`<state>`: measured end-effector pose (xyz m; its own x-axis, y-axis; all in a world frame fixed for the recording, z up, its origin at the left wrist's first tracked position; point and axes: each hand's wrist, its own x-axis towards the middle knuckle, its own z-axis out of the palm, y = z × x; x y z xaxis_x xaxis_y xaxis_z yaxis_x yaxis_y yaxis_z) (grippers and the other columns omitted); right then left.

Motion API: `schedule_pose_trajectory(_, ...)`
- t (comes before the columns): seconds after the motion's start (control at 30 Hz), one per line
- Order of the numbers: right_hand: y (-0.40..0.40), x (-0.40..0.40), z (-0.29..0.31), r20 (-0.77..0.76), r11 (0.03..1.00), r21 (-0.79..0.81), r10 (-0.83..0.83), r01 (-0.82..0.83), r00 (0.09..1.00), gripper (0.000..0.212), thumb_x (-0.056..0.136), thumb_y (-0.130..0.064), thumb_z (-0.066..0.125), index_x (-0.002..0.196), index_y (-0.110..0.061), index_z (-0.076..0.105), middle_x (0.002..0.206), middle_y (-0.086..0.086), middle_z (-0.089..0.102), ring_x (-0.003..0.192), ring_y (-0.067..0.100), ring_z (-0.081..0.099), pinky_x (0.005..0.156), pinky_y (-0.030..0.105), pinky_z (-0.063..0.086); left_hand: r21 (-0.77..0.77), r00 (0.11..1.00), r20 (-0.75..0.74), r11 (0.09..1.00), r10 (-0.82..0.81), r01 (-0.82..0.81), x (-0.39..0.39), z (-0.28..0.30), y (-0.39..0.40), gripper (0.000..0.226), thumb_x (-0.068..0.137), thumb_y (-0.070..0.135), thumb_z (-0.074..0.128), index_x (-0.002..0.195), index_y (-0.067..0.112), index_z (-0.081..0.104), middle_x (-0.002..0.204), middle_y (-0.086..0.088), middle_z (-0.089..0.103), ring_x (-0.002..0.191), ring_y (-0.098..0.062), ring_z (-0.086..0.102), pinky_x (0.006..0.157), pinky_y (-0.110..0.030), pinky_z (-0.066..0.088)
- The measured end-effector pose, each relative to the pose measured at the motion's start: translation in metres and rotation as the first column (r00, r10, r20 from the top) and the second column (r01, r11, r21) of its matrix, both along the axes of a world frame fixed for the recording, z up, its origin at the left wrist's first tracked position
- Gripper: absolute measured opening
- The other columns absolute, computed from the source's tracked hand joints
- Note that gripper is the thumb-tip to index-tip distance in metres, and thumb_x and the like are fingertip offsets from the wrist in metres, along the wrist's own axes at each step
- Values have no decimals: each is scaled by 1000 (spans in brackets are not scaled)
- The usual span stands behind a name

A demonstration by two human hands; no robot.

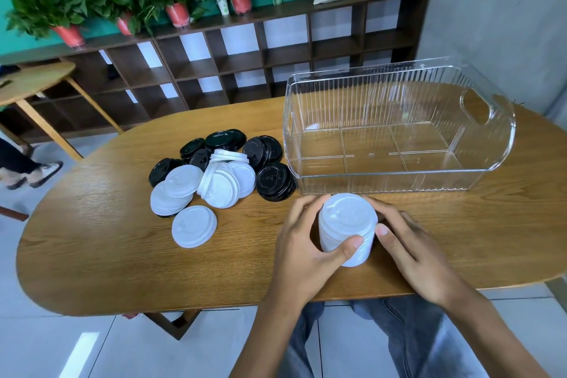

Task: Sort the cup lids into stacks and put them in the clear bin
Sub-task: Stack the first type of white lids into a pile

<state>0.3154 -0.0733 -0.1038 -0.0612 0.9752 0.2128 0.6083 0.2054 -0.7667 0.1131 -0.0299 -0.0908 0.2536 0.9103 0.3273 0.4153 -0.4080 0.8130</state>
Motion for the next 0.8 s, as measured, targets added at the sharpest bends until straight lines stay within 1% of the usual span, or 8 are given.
schedule_pose_trajectory(0.17, 0, 0, -1, 5, 1000, 4, -4, 4, 1000, 44, 100, -60, 25, 141, -51, 38, 132, -34, 53, 124, 4, 48, 106, 38, 38, 1, 1000, -8, 1000, 1, -1, 0, 1, 1, 68, 75, 61, 76, 135, 33, 60, 132, 27, 49, 129, -2, 52, 107, -41, 47)
schedule_pose_trajectory(0.3, -1, 0, 0, 14, 1000, -3, -1, 1, 1000, 43, 100, -58, 25, 141, -51, 38, 131, -35, 52, 124, 3, 48, 106, 35, 36, 3, 1000, -24, 1000, 1, -1, -1, 3, 1, 67, 75, 61, 76, 133, 32, 61, 131, 27, 49, 127, -2, 53, 107, -46, 46)
schedule_pose_trajectory(0.47, -1, 0, 1, 20, 1000, -29, -5, 5, 1000, 47, 99, -61, 24, 144, -53, 34, 135, -35, 50, 126, 1, 45, 107, 35, 34, -16, 1000, -8, 1000, 4, -4, 0, 3, 0, 69, 73, 60, 75, 134, 30, 61, 133, 28, 49, 129, -1, 52, 109, -42, 44)
schedule_pose_trajectory(0.6, 0, 1, 1, 25, 1000, -10, 2, -2, 1000, 53, 98, -64, 24, 150, -57, 22, 145, -40, 39, 132, -6, 39, 109, 31, 30, -10, 1000, -28, 1000, -6, 5, 1, 5, 0, 69, 74, 60, 74, 134, 30, 60, 132, 28, 47, 128, 0, 51, 108, -38, 45)
schedule_pose_trajectory(0.7, 0, 0, 1, 28, 1000, 0, 3, -3, 1000, 52, 97, -65, 27, 148, -58, 24, 144, -42, 38, 130, -4, 42, 108, 32, 33, -3, 999, -45, 1000, -10, 10, 0, 6, 0, 68, 74, 59, 74, 134, 30, 59, 131, 28, 47, 126, 1, 52, 106, -35, 46)
schedule_pose_trajectory(0.8, 1, -1, 0, 13, 1000, -2, -16, 16, 1000, 51, 94, -69, 29, 145, -60, 29, 138, -41, 45, 125, -2, 46, 107, 34, 37, 3, 998, -65, 1000, -11, 11, 0, 6, 0, 70, 75, 62, 72, 135, 30, 58, 132, 27, 46, 126, 1, 51, 106, -34, 46)
